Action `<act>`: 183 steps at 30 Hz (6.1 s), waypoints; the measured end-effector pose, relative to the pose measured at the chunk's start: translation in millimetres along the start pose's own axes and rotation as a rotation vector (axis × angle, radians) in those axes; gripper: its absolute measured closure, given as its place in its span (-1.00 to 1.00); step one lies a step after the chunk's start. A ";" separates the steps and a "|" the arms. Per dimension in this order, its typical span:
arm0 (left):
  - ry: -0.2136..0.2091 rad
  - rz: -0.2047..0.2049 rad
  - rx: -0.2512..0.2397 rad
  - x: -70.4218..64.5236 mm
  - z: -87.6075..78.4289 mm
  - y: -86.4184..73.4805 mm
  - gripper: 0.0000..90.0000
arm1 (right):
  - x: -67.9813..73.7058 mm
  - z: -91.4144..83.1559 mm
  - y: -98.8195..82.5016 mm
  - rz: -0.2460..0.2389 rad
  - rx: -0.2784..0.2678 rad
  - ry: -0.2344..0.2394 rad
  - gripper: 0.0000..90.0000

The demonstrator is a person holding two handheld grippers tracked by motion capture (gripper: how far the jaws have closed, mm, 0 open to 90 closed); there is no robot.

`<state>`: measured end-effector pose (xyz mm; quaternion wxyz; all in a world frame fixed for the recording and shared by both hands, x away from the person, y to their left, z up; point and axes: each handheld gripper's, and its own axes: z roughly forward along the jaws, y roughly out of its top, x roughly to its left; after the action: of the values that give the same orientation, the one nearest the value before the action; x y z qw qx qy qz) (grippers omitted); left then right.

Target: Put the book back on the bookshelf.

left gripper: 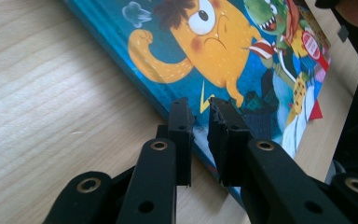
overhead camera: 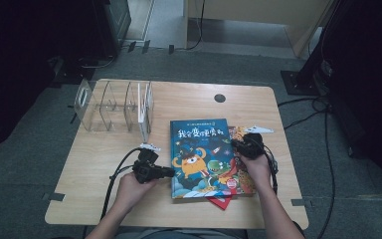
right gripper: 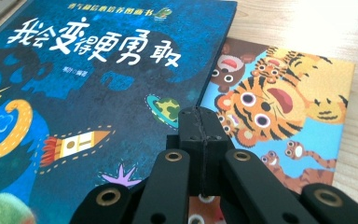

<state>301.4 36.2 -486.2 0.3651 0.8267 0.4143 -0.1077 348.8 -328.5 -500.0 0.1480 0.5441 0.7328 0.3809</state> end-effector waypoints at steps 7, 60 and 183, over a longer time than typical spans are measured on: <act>0.023 0.007 -0.002 -3.1 0.0 -0.6 0.82 | -3.7 1.4 3.6 0.004 0.011 0.023 0.98; -0.037 0.150 0.043 -33.1 41.7 57.1 0.92 | 0.6 -92.3 -73.4 0.024 -0.011 -0.080 1.00; 0.302 -0.013 -0.081 46.7 -25.4 -0.7 1.00 | 89.2 -11.0 -23.7 -0.194 0.062 0.238 1.00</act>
<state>327.3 82.4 -491.0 0.3310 0.8153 0.4740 0.0322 293.2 -254.5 -492.1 0.0791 0.4261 0.8056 0.4040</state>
